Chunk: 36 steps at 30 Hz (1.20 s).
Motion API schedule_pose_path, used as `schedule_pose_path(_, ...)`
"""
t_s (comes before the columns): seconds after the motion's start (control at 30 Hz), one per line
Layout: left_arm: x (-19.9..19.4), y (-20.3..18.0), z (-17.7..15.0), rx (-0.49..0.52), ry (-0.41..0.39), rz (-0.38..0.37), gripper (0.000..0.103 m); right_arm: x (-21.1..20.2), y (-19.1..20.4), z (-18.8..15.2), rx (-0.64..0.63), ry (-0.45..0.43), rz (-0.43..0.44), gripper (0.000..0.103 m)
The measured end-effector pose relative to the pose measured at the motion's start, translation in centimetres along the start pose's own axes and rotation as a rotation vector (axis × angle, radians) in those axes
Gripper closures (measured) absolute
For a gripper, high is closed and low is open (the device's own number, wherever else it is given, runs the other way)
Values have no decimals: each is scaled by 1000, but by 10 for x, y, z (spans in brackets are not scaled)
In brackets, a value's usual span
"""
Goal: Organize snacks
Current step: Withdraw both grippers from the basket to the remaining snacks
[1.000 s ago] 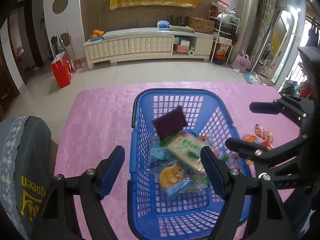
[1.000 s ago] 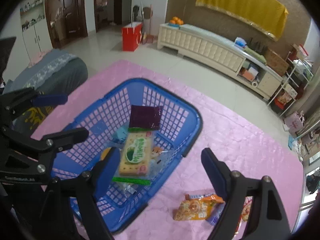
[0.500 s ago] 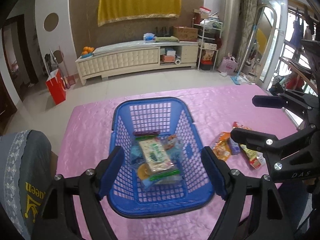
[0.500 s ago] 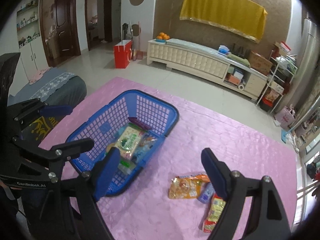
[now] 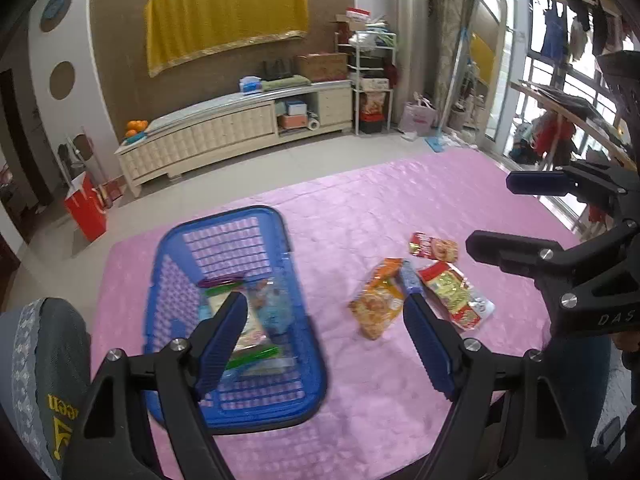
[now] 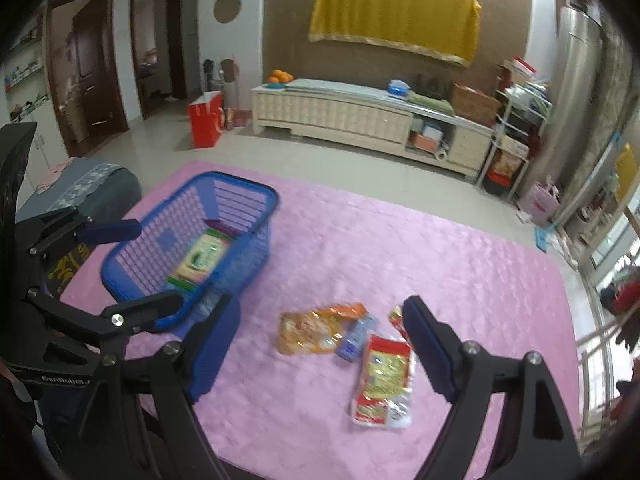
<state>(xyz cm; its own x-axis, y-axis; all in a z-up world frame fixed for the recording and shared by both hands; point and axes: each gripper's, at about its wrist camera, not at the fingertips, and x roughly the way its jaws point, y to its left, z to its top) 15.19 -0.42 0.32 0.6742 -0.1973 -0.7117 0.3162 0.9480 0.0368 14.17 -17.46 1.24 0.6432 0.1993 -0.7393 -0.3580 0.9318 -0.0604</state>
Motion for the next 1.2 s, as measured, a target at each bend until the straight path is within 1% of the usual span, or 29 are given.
schedule_pose_path(0.13,17,-26,2,28,15,-41,24,7,-26,-18,46,38,-17,17)
schedule_pose_path(0.3,42,-48,1,44,50,-62,24,19,-50,-37,93,83,-29,17)
schedule_pose_path(0.47,76,-66,-6,66,105,-72,24,38,-68,-57,132,140,-28,17)
schedule_pose_path(0.63,110,-70,-21,42,166,-90,24,65,-78,-76,141,200,-24,17)
schedule_pose_path(0.77,137,-73,-29,27,219,-97,24,84,-82,-86,159,228,-16,17)
schedule_pose_path(1.07,183,-77,-36,65,268,-48,24,116,-96,-103,190,266,-25,17)
schedule_pose_path(1.2,204,-78,-35,76,282,-56,24,127,-109,-105,220,277,-39,17)
